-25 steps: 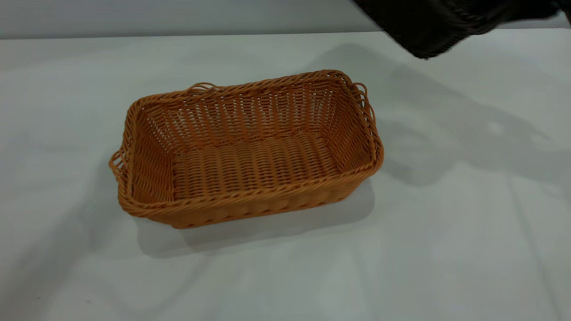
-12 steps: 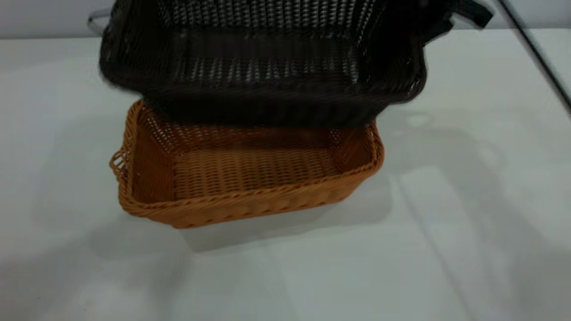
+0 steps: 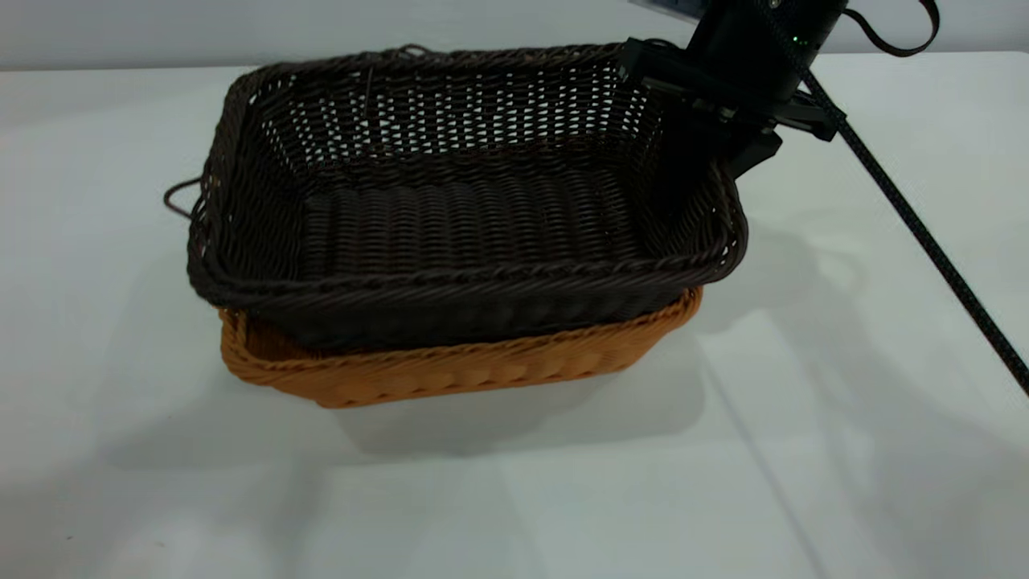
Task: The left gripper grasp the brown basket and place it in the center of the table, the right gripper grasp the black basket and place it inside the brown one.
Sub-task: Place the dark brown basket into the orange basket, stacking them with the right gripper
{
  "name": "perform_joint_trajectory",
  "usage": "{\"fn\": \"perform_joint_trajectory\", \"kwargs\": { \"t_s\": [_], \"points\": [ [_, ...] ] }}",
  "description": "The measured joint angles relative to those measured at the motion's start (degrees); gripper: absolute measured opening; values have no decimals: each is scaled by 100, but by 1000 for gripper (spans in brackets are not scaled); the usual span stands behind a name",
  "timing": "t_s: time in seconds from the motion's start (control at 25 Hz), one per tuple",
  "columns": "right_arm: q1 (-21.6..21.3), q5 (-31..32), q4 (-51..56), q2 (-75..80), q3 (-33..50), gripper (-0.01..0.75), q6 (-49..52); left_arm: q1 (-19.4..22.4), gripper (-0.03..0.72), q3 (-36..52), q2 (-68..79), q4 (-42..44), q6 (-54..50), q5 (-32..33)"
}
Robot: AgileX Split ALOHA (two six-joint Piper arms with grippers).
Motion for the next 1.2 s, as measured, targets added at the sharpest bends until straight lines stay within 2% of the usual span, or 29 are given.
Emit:
{"fn": "perform_joint_trajectory", "kwargs": {
  "t_s": [0.28,0.4,0.64,0.72,0.84,0.96,1.04,1.12,1.2],
  "points": [
    [151,-285,-104,7,0,90,151,0,453,0,0,12,-53,0],
    [162,-449,-399,25,0,91,471,0,453,0,0,12,-115,0],
    [162,-363,-895,31,0,128,1337,0,451,0,6,16,-143,22],
    [162,-335,-901,31,0,176,1302,0,451,0,6,16,-147,22],
    [162,-86,-893,31,0,307,1018,0,451,0,6,16,-154,22],
    [162,498,-958,31,-82,470,823,0,450,0,6,16,-254,26],
    [162,898,-1125,31,-289,552,741,0,450,0,0,22,-383,26],
    [162,1031,-1285,-22,-521,603,699,0,450,0,-55,46,-626,26],
    [157,1074,-1397,-194,-740,612,684,0,450,0,-157,152,-933,34]
  ]
}}
